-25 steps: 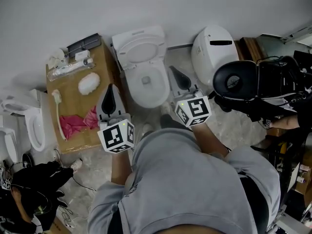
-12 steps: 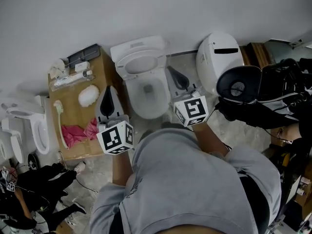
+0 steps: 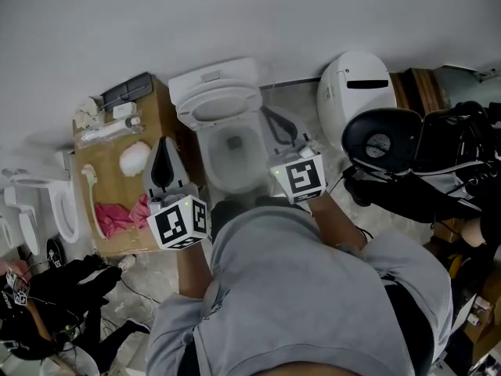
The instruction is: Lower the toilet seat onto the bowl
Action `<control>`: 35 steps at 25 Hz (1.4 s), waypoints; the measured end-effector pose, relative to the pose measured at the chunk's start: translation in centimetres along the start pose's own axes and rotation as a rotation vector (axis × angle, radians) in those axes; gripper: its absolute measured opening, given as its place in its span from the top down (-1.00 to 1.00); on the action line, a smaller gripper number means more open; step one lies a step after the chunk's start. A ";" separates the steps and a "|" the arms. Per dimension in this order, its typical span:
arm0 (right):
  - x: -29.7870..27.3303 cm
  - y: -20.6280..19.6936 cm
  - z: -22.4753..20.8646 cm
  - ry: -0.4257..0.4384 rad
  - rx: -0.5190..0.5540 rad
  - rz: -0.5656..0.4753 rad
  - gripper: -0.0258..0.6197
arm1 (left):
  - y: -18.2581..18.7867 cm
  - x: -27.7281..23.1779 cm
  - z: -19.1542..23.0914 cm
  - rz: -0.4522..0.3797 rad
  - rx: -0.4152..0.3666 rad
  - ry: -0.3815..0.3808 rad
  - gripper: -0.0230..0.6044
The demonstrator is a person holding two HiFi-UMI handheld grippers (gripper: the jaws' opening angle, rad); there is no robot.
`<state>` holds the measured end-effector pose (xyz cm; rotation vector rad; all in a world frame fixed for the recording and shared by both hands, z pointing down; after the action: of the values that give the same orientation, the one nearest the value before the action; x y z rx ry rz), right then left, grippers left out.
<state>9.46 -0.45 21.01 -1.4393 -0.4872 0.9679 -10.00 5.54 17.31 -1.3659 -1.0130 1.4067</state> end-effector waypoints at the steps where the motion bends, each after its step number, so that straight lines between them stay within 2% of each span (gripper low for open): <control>1: -0.6 0.0 -0.3 0.001 0.000 0.007 0.92 | 0.1 -0.6 0.1 0.006 0.002 0.002 0.92; 5: -3.4 0.1 -1.4 0.004 0.005 0.043 0.92 | 0.9 -3.0 0.8 0.017 0.005 0.001 0.92; 14: -6.8 -1.2 -2.3 -0.058 0.045 0.124 0.92 | 1.2 -5.8 3.6 0.032 0.002 -0.023 0.92; 22: -9.9 -2.6 -1.5 -0.048 0.052 0.171 0.92 | 0.5 -7.5 5.9 0.045 0.027 -0.020 0.92; 35: -14.0 -4.3 -2.3 -0.045 0.113 0.210 0.92 | -1.0 -9.8 7.1 0.077 0.042 -0.023 0.92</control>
<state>4.56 -12.24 28.50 -1.3881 -0.3124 1.1785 -17.22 -3.39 21.23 -1.3734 -0.9498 1.4951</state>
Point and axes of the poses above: the fingertips, and each gripper's own axes: x backward along the fingers, z to its left, y out of its top, the point moved 1 cm from there along x, backward along the fingers, and after that the axes turned 11 degrees about z, right-handed, at the moved point
